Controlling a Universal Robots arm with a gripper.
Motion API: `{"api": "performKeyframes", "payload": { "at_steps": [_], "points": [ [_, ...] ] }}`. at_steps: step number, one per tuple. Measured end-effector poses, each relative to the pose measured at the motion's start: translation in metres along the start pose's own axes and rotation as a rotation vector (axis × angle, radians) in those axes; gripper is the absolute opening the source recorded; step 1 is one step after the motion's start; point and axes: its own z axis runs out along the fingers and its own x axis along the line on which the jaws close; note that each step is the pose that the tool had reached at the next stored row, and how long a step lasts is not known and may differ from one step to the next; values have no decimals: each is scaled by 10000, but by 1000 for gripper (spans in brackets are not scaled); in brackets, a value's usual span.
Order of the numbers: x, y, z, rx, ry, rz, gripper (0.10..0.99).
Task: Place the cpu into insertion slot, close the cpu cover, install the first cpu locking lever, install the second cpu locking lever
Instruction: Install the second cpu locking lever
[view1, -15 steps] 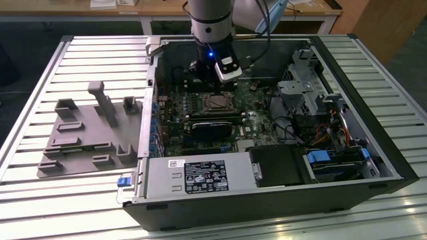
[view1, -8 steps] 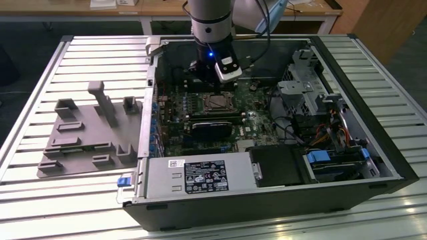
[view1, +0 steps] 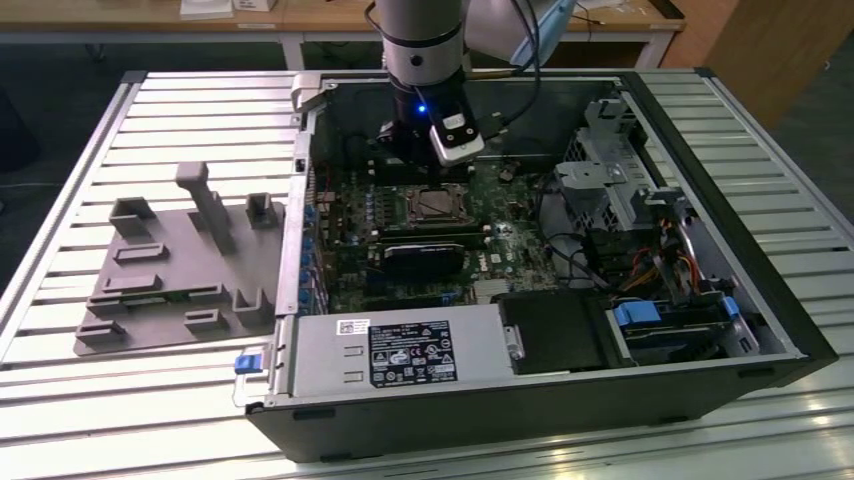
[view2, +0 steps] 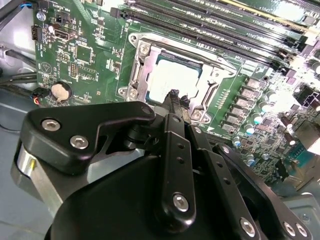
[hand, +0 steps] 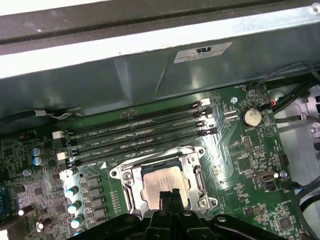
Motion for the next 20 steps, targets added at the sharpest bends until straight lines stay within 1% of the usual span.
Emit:
{"api": "performKeyframes", "payload": {
  "at_steps": [6,9,14,20],
  "points": [
    [-1,-3,0,-19,5,2,102],
    [-5,-21,-2,-19,5,2,102],
    [-22,-83,-7,-18,5,2,102],
    [-49,-183,-16,-18,5,2,102]
  ]
}}
